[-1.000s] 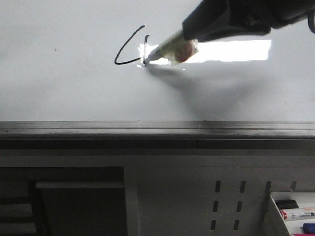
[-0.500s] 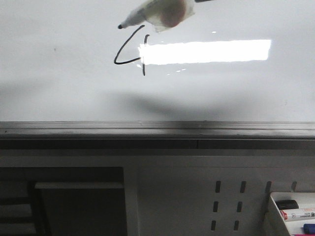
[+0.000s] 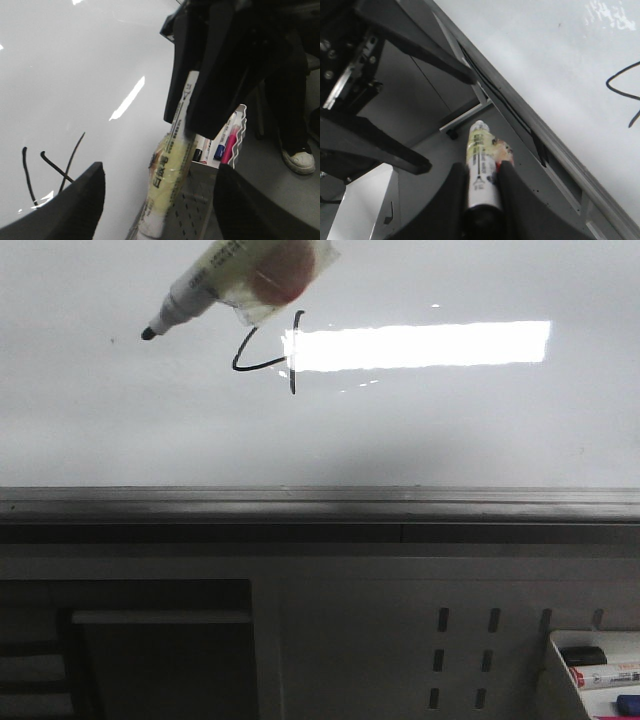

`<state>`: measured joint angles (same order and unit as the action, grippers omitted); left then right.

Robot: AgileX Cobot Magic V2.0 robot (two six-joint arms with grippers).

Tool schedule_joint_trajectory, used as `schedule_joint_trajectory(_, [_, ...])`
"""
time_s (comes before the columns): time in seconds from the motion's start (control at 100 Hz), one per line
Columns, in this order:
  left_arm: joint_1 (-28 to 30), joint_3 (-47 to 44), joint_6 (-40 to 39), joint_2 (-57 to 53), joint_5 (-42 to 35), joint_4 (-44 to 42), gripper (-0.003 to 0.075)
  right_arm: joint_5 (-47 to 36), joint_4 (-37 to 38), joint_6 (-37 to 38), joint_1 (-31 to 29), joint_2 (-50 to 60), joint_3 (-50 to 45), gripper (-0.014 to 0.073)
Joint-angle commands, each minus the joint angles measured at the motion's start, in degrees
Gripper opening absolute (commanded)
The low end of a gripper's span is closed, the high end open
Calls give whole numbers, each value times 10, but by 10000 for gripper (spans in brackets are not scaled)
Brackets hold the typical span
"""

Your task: Write number 4 on whiteboard

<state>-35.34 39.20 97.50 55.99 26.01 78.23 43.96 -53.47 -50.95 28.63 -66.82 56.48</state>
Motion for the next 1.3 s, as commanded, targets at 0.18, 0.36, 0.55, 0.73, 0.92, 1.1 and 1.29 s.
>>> schedule_joint_trajectory(0.18, [-10,18,0,27,7,26,419,37,8,12,-4,-4,49,-44])
schedule_joint_trajectory(0.36, [-10,18,0,37,7,26,377,44,20,12,-4,-5,51,-44])
schedule_joint_trajectory(0.55, [-10,18,0,37,7,26,241,46,22,12,-4,-5,51,-44])
schedule_joint_trajectory(0.73, [-10,18,0,37,9,26,218,50,22,12,-4,-5,51,-44])
schedule_joint_trajectory(0.92, [-10,18,0,37,16,26,218,59,22,12,-4,-5,51,-44])
schedule_joint_trajectory(1.1, [-10,18,0,37,30,26,218,67,22,12,-3,-5,51,-44])
schedule_joint_trajectory(1.29, [-10,18,0,37,44,26,234,74,22,12,-2,-5,60,-44])
